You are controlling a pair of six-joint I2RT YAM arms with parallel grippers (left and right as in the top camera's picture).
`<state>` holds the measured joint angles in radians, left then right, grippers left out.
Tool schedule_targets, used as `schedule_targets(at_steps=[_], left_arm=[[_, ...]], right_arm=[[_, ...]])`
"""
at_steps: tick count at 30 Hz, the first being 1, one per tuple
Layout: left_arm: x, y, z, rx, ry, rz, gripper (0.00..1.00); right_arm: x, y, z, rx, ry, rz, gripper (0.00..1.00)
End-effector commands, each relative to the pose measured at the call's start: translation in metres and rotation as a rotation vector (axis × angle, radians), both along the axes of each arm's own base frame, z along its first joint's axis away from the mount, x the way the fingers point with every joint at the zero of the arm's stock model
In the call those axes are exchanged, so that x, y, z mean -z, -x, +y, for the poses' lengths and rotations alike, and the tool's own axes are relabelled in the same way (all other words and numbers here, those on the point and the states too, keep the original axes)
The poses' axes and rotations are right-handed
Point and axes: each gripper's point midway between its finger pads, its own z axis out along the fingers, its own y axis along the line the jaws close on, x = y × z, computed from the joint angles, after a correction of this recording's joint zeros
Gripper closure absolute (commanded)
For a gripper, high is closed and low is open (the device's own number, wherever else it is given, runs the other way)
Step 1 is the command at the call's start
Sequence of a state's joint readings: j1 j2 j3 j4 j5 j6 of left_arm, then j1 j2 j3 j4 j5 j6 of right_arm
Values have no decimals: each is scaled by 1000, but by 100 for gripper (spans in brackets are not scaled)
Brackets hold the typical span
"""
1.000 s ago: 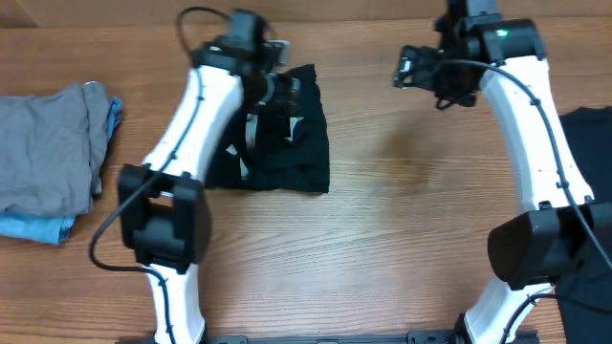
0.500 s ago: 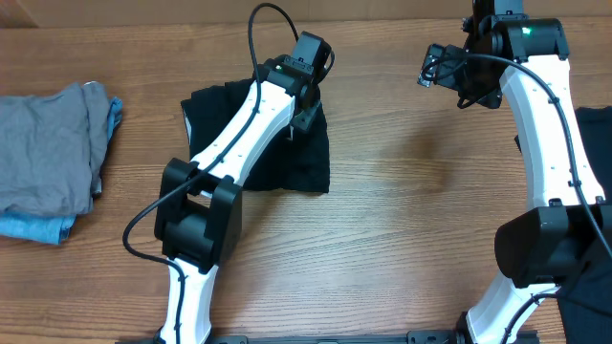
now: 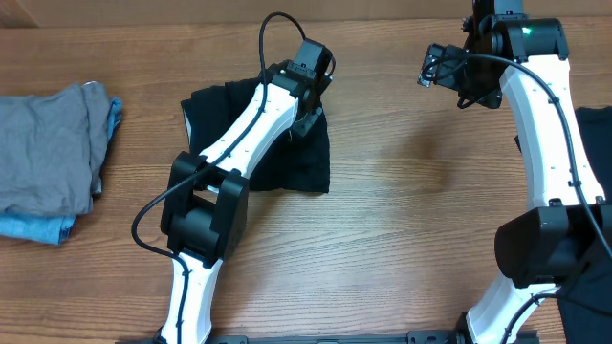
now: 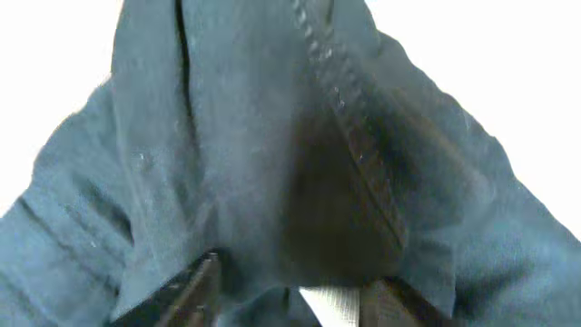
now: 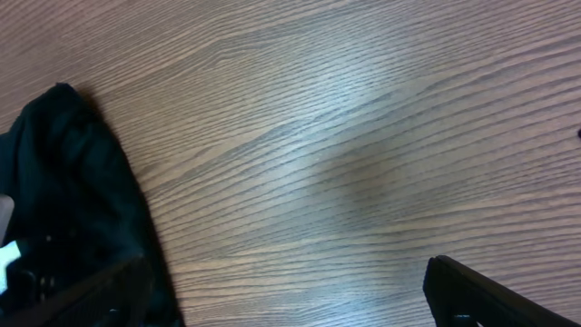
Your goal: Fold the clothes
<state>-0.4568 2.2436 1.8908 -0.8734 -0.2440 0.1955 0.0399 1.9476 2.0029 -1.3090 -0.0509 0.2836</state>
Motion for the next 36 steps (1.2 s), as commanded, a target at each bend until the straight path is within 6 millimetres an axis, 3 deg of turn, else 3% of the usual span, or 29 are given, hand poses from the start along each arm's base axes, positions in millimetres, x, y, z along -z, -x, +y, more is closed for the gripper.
schedule_targets(at_steps=[1,3,6,11,15,19,23,24,26,28,29,30,33,36], left_arm=[[3,-10,1,-6,-19,-41,58],[0,-14,5,-21,-38,-67,70],[-12,-24,27,-125,-133,-147,96],[-42,-41,56,-242,-222,-260,96],[-48,-50,80,-314,-206,-276,94],[-42,-60,128,-453,-124,-256,89],[-34,-65,167,-564,65,-187,62],[-42,-64,166,-571,111,-170,58],[-79,-59,151,-548,215,-153,46],[-127,-35,101,-430,434,-48,34],[-133,-21,87,-402,474,4,33],[-127,-3,75,-388,461,80,29],[-95,28,64,-369,353,205,23],[-69,53,58,-346,294,306,23]], right_arm=[[-14,0,-1,-2,8,-39,0],[-14,0,-1,-2,8,-39,0],[-14,0,-1,-2,8,-39,0],[-14,0,-1,-2,8,-39,0],[-14,0,-1,-2,8,-39,0],[-14,0,-1,-2,8,-39,0],[-14,0,-1,-2,8,-39,0],[-14,0,-1,-2,8,-39,0],[-14,0,-1,-2,8,-39,0],[-14,0,-1,-2,8,-39,0],[-14,0,-1,-2,8,-39,0],[-14,0,-1,-2,8,-39,0],[-14,0,-1,-2,8,-39,0],[-14,0,-1,-2,8,-39,0]])
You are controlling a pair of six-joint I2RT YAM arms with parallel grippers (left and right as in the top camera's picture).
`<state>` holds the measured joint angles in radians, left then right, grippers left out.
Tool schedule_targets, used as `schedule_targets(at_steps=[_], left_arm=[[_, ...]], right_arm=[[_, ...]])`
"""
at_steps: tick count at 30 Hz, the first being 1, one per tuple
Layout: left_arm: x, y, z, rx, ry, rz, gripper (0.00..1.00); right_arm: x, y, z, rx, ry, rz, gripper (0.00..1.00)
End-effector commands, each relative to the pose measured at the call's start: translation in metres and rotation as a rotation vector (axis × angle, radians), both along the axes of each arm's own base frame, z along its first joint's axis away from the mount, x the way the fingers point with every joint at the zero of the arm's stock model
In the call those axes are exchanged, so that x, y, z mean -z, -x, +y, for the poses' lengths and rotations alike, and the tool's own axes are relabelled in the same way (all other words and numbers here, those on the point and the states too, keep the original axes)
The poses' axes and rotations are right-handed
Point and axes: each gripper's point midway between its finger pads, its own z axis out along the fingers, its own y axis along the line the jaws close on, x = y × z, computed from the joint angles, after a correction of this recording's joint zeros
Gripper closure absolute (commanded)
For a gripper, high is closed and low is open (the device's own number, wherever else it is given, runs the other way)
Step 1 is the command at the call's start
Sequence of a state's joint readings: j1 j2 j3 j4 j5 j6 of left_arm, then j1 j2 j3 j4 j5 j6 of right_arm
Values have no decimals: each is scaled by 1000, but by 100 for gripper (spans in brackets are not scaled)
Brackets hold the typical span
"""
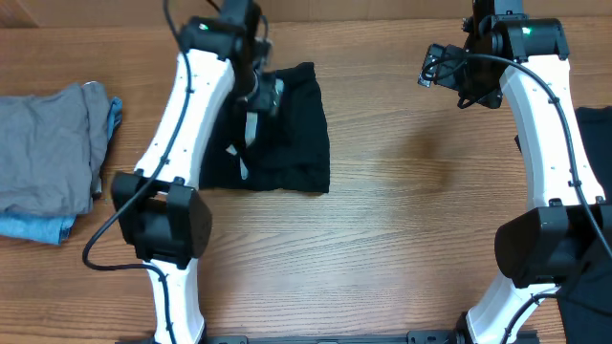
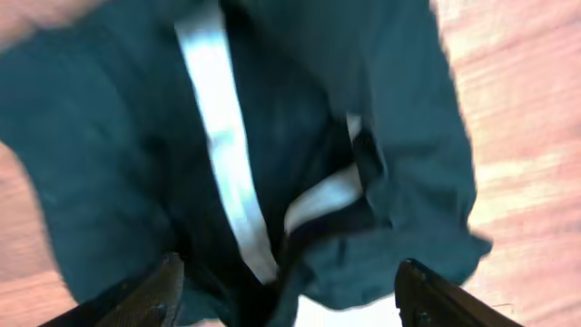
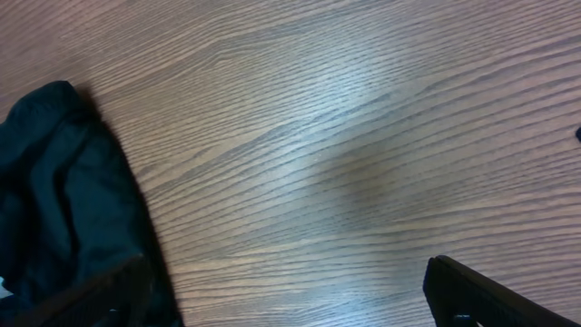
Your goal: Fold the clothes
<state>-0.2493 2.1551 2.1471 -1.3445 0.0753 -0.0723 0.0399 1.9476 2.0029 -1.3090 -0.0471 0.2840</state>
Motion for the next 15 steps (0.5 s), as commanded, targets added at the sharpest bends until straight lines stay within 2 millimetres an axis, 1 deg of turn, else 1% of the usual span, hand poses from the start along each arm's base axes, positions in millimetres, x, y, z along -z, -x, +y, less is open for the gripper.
schedule_targets(at_steps=[1,4,6,8,10,11,15], left_arm=[[33,30,-7,79,-27,125,24],[53,41,-4,105,-47,172,27],[60,42,0,102,-68,174,28],[61,38,1,100,-70,161,32],[61,32,2,97,-81,137,41],[61,31,2,97,-82,132,44],[61,30,2,97,-81,127,45]], right_arm=[[-14,0,0,-4,4,-39,0],[-14,0,0,-4,4,-39,0],[-14,0,0,-4,4,-39,0],[-14,0,0,-4,4,-39,0],[-14,0,0,-3,5,-39,0],[-14,0,0,-3,5,-39,0],[-14,0,0,-4,4,-39,0]])
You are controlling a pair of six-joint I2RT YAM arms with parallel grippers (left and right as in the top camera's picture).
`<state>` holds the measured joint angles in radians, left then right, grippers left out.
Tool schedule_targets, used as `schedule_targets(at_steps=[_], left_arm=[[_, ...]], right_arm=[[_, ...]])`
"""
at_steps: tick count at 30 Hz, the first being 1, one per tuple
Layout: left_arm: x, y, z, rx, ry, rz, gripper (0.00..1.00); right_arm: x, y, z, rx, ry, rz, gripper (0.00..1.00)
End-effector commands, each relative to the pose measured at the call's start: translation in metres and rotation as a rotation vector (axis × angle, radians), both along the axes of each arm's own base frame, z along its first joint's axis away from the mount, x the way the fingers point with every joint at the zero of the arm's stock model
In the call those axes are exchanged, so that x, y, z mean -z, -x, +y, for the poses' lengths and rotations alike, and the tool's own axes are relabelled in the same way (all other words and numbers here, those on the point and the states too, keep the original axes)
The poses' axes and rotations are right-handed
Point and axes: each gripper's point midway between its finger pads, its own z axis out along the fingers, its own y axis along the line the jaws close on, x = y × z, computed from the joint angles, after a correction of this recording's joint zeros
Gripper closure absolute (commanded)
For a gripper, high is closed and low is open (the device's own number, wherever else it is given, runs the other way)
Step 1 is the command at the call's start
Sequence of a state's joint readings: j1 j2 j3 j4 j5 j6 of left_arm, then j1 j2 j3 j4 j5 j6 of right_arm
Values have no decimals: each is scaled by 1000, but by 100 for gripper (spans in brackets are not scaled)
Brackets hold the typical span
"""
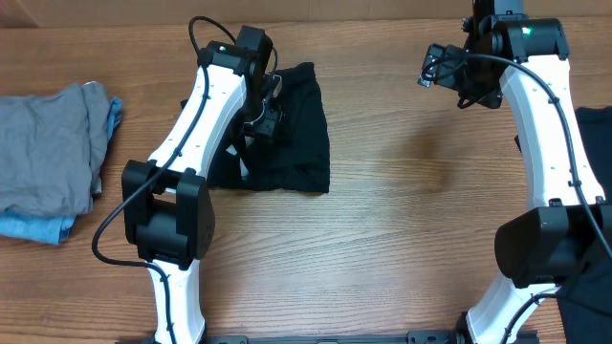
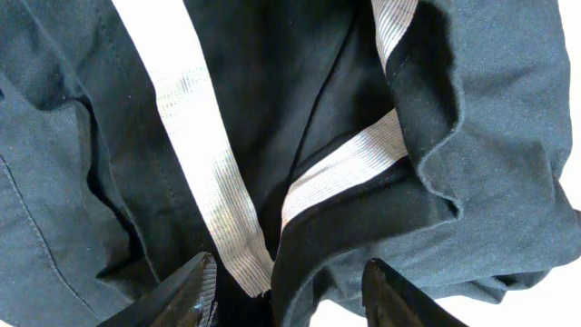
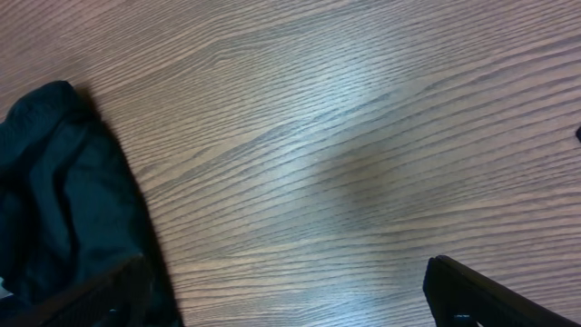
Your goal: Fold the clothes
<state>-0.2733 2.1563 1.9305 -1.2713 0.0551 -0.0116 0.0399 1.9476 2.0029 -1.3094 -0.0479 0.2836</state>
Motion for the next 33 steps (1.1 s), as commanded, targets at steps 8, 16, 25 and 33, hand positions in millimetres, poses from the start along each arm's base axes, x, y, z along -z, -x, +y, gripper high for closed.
schedule_targets(at_steps=[8,16,25,33], left_arm=[[4,3,4,16,-26,7,75],[4,15,46,-267,-124,76,95],[4,34,65,-349,-153,164,78],[-43,-46,15,-317,169,-126,74]], right_arm=[[-14,0,0,-3,5,-39,0],[-14,0,0,-3,5,-39,0],[-14,0,0,-3,5,-39,0],[-14,0,0,-3,5,-39,0]])
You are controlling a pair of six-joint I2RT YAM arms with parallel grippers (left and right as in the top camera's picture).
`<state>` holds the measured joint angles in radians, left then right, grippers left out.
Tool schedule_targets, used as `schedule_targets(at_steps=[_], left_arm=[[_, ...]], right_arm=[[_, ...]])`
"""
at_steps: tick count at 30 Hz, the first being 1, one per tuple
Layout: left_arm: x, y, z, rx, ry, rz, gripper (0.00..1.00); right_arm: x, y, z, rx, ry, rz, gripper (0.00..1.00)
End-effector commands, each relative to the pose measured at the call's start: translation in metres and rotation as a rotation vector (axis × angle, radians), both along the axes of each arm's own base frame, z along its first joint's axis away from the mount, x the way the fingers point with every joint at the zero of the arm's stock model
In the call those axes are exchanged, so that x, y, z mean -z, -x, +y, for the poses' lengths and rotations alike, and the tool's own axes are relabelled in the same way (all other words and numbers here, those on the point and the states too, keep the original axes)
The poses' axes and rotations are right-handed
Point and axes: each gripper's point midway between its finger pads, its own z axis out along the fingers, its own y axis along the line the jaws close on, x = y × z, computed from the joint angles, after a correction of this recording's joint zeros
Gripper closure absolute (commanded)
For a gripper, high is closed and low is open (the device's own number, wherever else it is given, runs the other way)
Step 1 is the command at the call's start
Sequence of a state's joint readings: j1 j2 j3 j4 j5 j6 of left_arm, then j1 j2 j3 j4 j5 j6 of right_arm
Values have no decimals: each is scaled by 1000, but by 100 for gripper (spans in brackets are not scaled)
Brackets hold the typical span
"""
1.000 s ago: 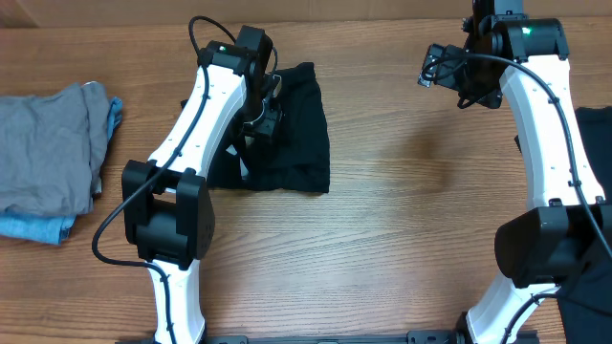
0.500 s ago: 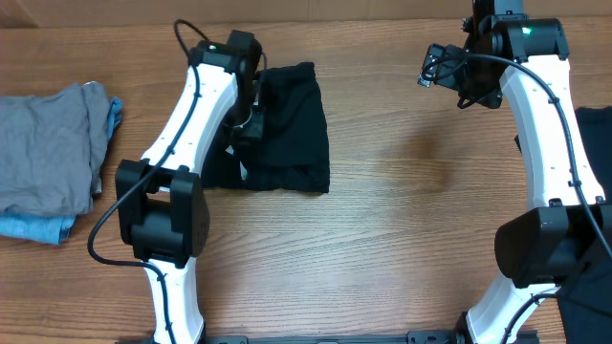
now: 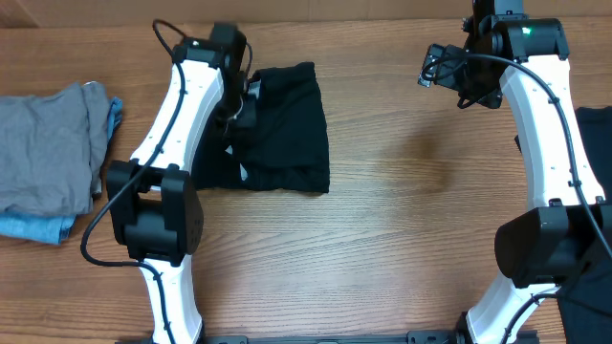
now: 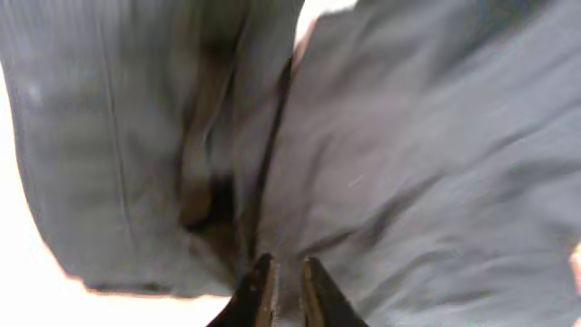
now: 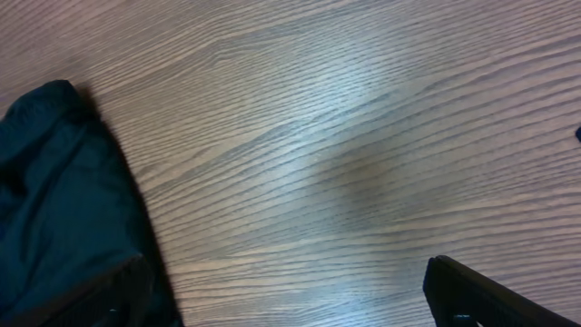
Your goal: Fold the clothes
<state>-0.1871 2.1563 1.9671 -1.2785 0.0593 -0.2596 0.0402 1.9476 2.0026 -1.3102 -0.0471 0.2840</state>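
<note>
A black garment [image 3: 282, 129] with a white stripe lies bunched at the table's back middle. My left gripper [image 3: 235, 103] is down on its left part. In the blurred left wrist view the left gripper [image 4: 287, 289] has its two fingertips nearly together, with dark cloth [image 4: 408, 163] pinched between them. My right gripper [image 5: 286, 304] hangs high over bare wood at the back right, open, with nothing between its fingers. The garment's edge [image 5: 64, 209] shows at the left of that view.
A pile of grey clothes [image 3: 48, 143] on a blue one [image 3: 33, 227] lies at the left edge. Another dark garment [image 3: 598, 129] shows at the right edge behind the right arm. Bare wooden table [image 3: 411, 220] stretches between the arms.
My left gripper was open over the garment's middle, white stripes in its view. It is now further left and back on the garment, shut on cloth. The right arm has not moved.
My left gripper was first low at the garment's back right corner, cloth filling its view. Then it stood open at the back left above the garment, then open over the middle. Now it is shut on the left part. The right gripper stayed open throughout.
</note>
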Motion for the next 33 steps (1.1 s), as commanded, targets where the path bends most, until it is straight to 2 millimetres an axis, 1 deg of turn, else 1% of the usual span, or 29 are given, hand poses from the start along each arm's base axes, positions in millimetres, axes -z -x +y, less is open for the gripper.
schedule_targets(at_steps=[1,2,4,6,8,11,13,17,19,20,21,22,23,25,27,29,33], left_arm=[[-35,-41,-21,16,121,-185,62],[-32,-50,-23,18,127,-215,50],[-23,-66,-27,64,128,-257,50],[-16,-74,-32,129,137,-281,50],[-17,-83,-38,155,161,-317,48],[-13,-87,-41,158,174,-327,45],[-4,-89,-45,154,191,-316,45],[18,-96,-49,59,226,-285,44],[21,-99,-50,37,237,-284,45],[19,-101,-54,43,253,-293,46],[17,-103,-56,32,265,-304,50],[16,-105,-57,11,271,-306,58],[16,-106,-57,-5,275,-309,73],[14,-110,-53,-21,279,-320,96],[14,-112,-44,-39,280,-319,96],[10,-110,-32,-69,284,-309,96],[-12,-106,-3,-115,277,-319,96]], right_arm=[[-15,-1,0,-3,4,-40,0],[-15,-1,0,-3,4,-40,0],[-15,-1,0,-3,4,-40,0],[-15,-1,0,-3,4,-40,0],[-15,-1,0,-3,4,-40,0],[-15,-1,0,-3,4,-40,0],[-15,-1,0,-3,4,-40,0],[-15,-1,0,-3,4,-40,0],[-15,-1,0,-3,4,-40,0],[-15,-1,0,-3,4,-40,0],[-15,-1,0,-3,4,-40,0],[-15,-1,0,-3,4,-40,0],[-15,-1,0,-3,4,-40,0],[-15,-1,0,-3,4,-40,0],[-15,-1,0,-3,4,-40,0],[-15,-1,0,-3,4,-40,0],[-15,-1,0,-3,4,-40,0]])
